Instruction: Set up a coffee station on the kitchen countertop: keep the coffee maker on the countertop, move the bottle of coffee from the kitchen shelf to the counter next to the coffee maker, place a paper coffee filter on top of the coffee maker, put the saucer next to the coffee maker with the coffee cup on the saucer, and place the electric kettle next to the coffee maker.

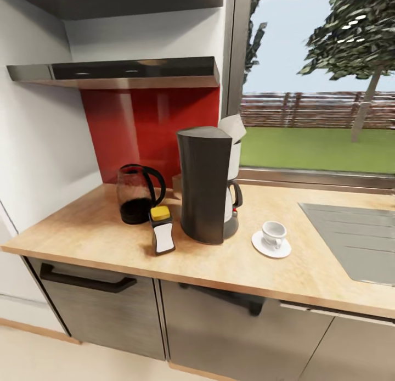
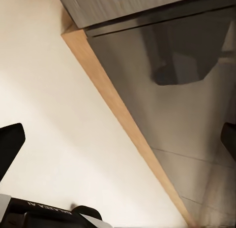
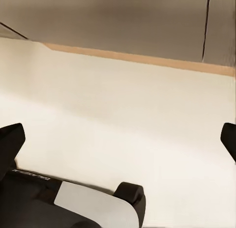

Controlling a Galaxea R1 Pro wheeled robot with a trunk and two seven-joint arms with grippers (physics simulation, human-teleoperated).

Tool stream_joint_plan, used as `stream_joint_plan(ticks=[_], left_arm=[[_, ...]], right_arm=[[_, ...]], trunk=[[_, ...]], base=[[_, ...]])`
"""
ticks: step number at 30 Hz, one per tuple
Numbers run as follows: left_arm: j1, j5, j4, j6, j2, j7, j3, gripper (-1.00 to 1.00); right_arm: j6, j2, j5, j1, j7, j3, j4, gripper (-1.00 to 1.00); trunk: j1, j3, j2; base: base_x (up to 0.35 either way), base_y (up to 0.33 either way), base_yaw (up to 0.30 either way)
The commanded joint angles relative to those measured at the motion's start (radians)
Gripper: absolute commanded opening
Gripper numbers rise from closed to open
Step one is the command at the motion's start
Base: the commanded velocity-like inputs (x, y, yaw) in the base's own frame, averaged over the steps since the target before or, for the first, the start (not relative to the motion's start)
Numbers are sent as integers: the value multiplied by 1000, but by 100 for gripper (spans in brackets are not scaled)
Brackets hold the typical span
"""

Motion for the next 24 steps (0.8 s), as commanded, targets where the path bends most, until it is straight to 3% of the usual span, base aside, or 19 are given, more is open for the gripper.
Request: stream_joint_plan(ticks=[1,14,24], left_arm=[[0,-3,0,9,0,-4,8,100],[0,-3,0,9,0,-4,9,100],[0,-3,-1,9,0,-4,5,100]], right_arm=[[-7,1,-7,-2,4,9,4,100],[-7,1,-7,-2,3,9,4,100],[-7,1,-7,-2,3,9,4,100]], trunk=[[0,-1,-1],[0,-1,-1],[0,-1,-1]], base=[[8,8,-272],[12,13,-258],[208,193,-100]])
